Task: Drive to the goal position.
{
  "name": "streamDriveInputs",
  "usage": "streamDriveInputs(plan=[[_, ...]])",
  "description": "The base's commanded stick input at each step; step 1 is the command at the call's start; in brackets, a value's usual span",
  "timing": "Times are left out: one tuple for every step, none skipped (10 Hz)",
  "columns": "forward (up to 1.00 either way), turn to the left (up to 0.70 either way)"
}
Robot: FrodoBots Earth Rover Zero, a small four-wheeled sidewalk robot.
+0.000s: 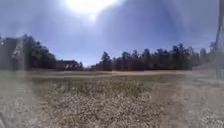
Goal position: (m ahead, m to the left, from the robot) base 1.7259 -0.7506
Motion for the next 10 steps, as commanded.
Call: streamDriveInputs(plan=[[0.20, -0.40], [0.20, -0.40], [0.20, -0.40], [0.21, -0.41], [0.21, -0.41], [0.21, -0.41], [0.21, -0.41], [0.21, -0.41], [0.21, -0.41], [0.21, -0.41]])
